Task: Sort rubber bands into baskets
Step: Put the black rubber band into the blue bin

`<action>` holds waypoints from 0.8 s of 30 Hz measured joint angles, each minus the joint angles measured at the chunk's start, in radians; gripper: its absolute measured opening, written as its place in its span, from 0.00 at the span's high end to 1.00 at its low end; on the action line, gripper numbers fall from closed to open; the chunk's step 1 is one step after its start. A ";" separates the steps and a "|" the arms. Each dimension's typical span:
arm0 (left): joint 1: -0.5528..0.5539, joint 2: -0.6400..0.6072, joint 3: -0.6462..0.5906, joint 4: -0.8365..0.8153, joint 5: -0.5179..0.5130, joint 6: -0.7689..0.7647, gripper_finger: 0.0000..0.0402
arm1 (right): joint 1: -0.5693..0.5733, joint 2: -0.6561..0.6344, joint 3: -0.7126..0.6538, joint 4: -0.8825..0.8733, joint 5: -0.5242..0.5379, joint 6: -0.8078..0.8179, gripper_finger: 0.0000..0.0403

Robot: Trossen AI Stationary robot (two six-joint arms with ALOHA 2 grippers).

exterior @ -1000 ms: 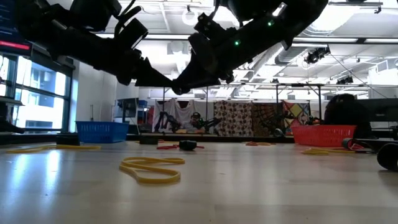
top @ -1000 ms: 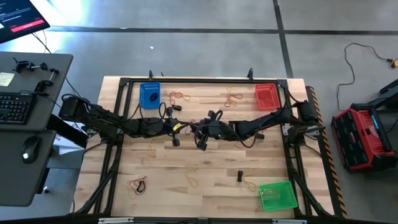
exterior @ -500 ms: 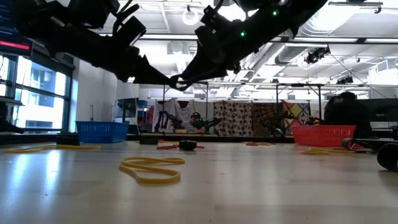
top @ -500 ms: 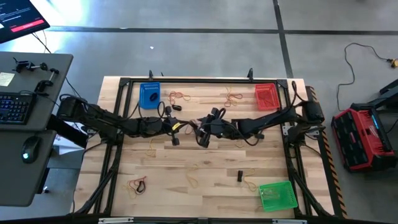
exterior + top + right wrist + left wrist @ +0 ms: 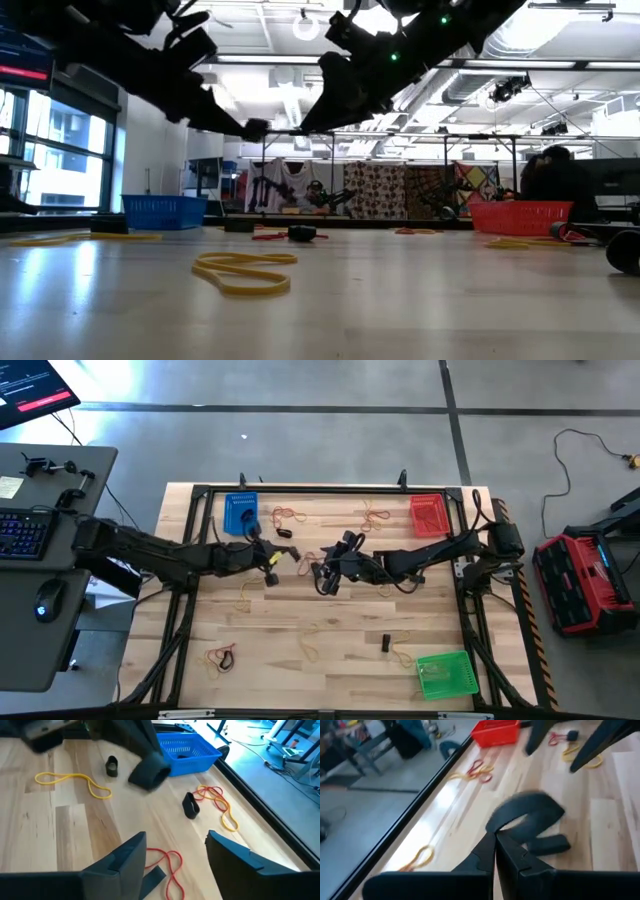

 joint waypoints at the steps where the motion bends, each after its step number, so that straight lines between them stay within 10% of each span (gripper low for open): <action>1: 0.007 -0.026 0.000 -0.035 -0.005 -0.016 1.00 | 0.000 0.000 0.000 -0.003 0.001 0.000 0.55; 14: 0.222 -0.243 0.000 -0.515 -0.153 -0.250 1.00 | 0.000 0.000 0.000 -0.033 0.003 0.004 0.98; 24: 0.553 -0.241 0.000 -0.568 -0.063 -0.274 1.00 | 0.000 0.000 0.000 -0.032 0.001 0.007 0.98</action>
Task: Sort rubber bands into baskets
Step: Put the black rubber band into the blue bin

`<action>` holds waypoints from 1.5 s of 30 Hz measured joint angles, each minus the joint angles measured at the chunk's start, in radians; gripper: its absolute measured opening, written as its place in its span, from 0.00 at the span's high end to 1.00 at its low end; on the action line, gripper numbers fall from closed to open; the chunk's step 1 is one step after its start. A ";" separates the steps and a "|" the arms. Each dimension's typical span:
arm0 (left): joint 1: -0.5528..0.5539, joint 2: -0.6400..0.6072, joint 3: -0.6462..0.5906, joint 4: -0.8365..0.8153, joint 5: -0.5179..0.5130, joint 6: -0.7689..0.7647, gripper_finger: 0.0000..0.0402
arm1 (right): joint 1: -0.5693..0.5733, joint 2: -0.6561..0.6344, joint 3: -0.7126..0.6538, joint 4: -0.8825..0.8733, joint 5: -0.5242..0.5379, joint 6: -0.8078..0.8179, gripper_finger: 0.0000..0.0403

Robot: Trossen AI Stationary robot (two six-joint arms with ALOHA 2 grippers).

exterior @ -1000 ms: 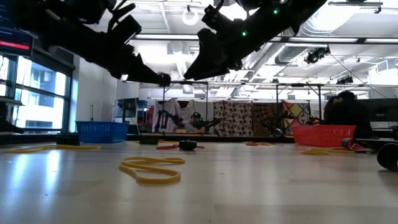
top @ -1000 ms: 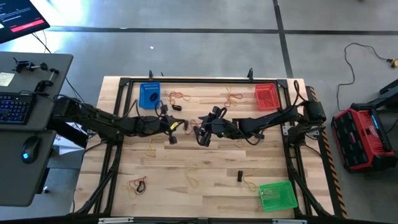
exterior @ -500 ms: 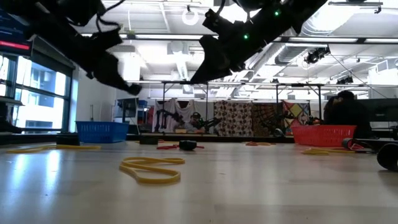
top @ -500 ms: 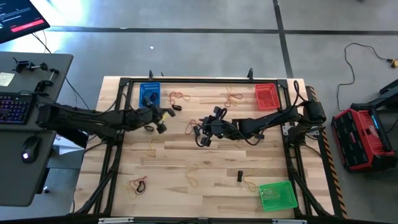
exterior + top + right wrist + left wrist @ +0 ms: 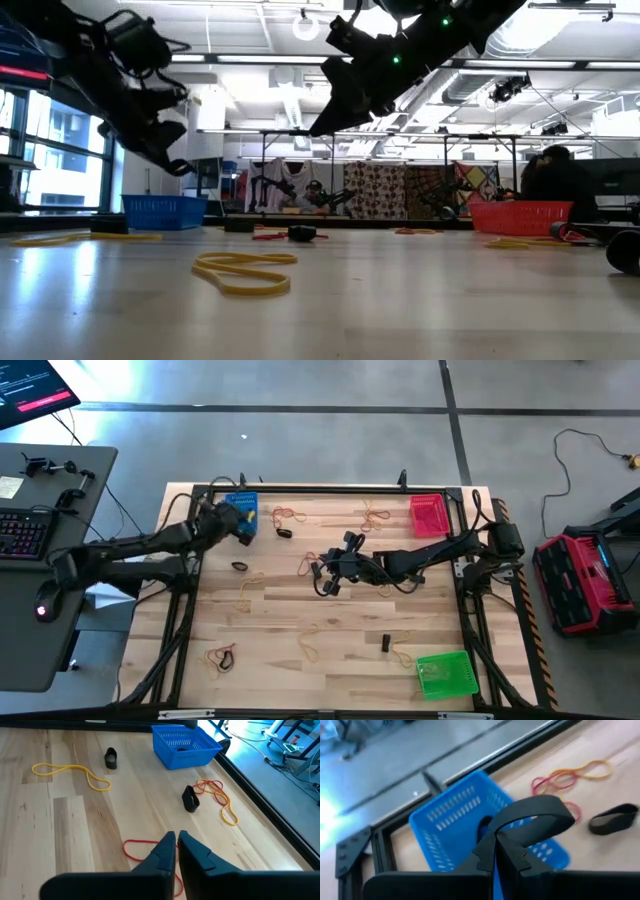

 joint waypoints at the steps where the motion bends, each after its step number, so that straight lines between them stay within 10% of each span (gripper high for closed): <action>1: 0.040 0.006 0.000 -0.001 0.045 0.012 1.00 | 0.000 0.000 0.000 0.000 0.000 0.000 0.99; 14: 0.338 0.125 0.000 0.005 0.414 0.110 1.00 | 0.000 0.000 0.000 0.000 -0.005 0.000 1.00; 45: 0.345 0.368 0.150 -0.094 0.407 0.266 1.00 | -0.003 0.000 0.000 -0.014 -0.004 0.000 1.00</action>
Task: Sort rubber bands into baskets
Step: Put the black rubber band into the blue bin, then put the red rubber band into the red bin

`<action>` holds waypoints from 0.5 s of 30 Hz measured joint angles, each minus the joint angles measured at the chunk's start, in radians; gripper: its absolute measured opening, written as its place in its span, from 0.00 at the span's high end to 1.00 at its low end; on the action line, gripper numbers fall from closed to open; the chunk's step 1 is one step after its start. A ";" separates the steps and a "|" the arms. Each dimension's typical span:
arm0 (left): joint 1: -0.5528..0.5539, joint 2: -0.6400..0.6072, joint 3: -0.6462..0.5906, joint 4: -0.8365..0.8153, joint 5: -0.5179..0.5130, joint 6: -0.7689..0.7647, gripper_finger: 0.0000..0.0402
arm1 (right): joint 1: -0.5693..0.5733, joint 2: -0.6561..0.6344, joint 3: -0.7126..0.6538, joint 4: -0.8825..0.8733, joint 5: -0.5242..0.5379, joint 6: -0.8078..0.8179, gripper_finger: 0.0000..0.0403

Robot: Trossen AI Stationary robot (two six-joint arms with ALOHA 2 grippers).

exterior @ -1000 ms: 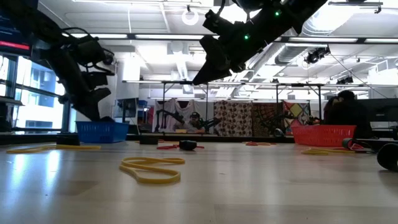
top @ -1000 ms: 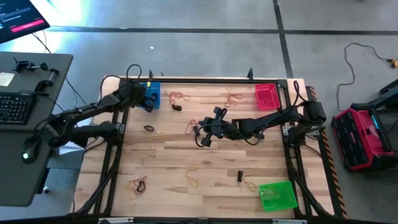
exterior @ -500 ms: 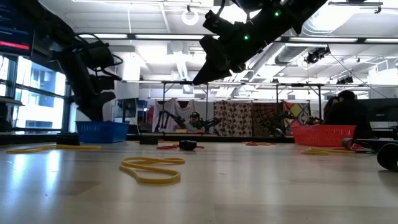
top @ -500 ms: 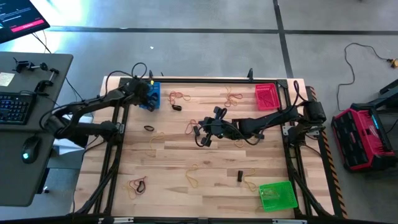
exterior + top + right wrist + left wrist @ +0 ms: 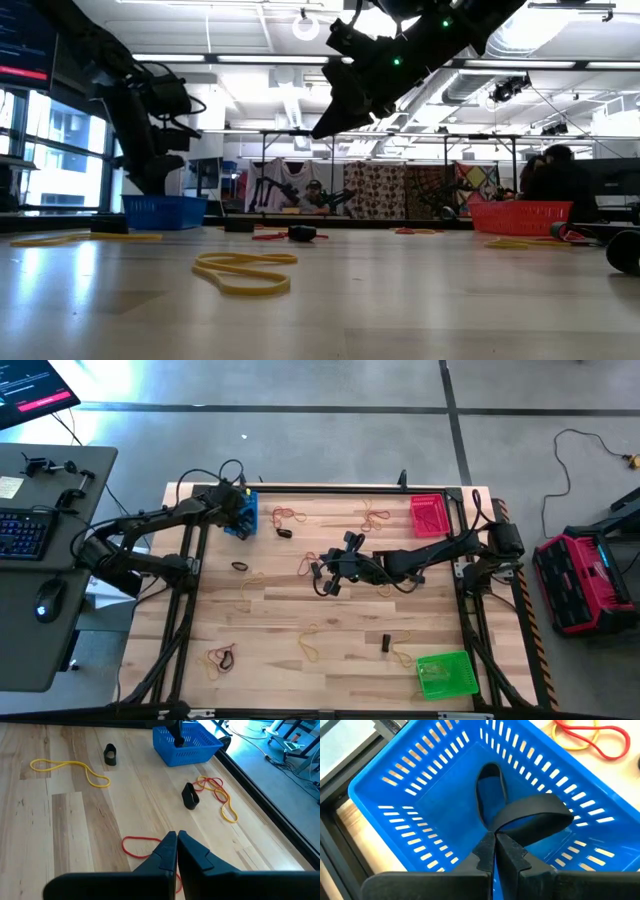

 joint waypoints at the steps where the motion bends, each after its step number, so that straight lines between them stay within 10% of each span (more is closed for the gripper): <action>1: -0.002 0.000 0.000 -0.001 0.000 0.000 0.99 | 0.000 0.000 0.000 0.000 0.000 0.000 1.00; 15: -0.050 -0.003 0.000 0.007 -0.060 -0.008 0.70 | 0.000 0.000 0.000 0.000 0.000 0.000 1.00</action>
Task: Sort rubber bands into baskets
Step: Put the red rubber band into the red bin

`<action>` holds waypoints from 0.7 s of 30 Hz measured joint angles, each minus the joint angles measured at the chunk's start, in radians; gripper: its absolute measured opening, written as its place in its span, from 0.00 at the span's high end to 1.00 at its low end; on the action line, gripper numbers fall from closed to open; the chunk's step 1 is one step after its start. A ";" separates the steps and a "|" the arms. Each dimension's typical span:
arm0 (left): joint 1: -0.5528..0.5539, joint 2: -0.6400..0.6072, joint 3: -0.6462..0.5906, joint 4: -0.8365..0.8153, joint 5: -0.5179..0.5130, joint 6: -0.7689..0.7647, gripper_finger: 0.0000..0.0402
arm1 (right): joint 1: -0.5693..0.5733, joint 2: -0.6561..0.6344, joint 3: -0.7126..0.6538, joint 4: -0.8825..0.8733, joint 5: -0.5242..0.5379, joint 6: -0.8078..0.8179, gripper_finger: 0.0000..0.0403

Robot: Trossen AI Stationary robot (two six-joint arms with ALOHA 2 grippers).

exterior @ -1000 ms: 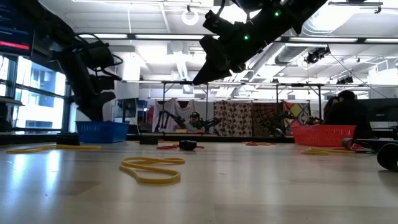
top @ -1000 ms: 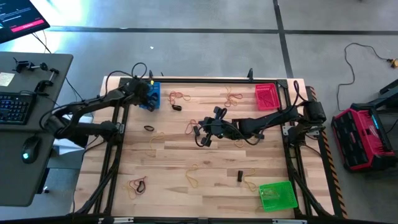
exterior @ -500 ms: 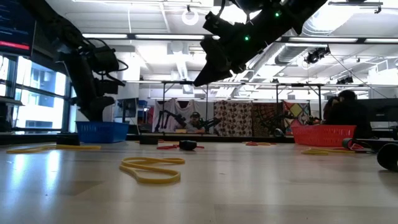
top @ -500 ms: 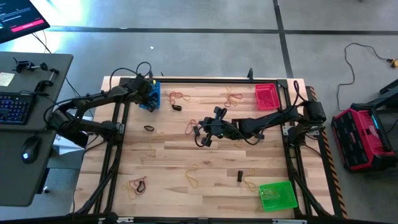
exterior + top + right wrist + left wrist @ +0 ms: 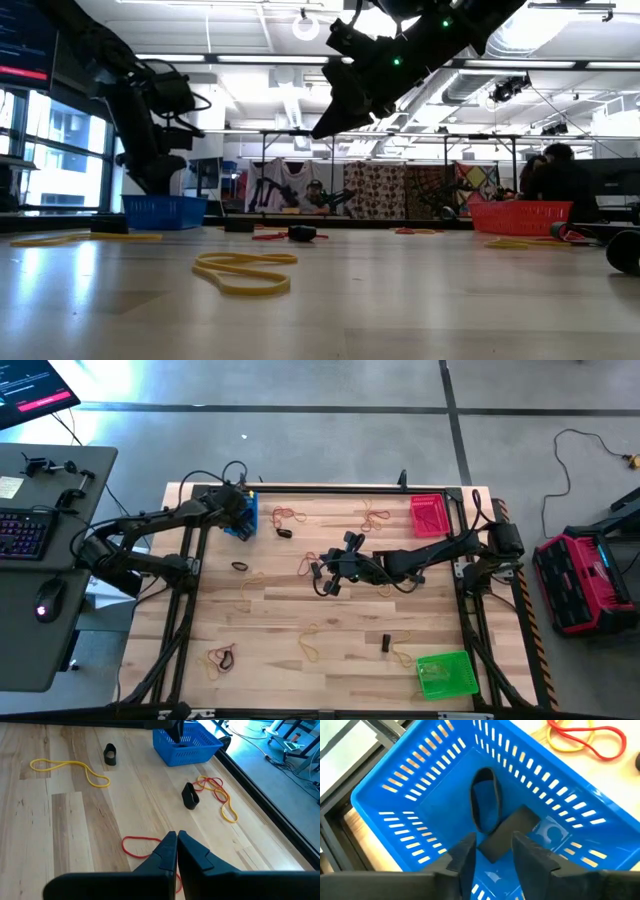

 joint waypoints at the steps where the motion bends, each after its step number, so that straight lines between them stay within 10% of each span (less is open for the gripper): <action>1: -0.003 0.000 0.000 0.000 -0.010 -0.001 0.69 | 0.000 0.000 0.000 0.000 0.000 0.000 1.00; 15: -0.073 -0.176 0.000 -0.001 -0.102 -0.019 0.87 | 0.000 0.000 0.000 0.000 0.000 -0.007 1.00; 21: -0.180 -0.303 -0.001 0.045 0.080 0.049 0.94 | 0.000 0.000 0.000 -0.008 0.000 -0.008 1.00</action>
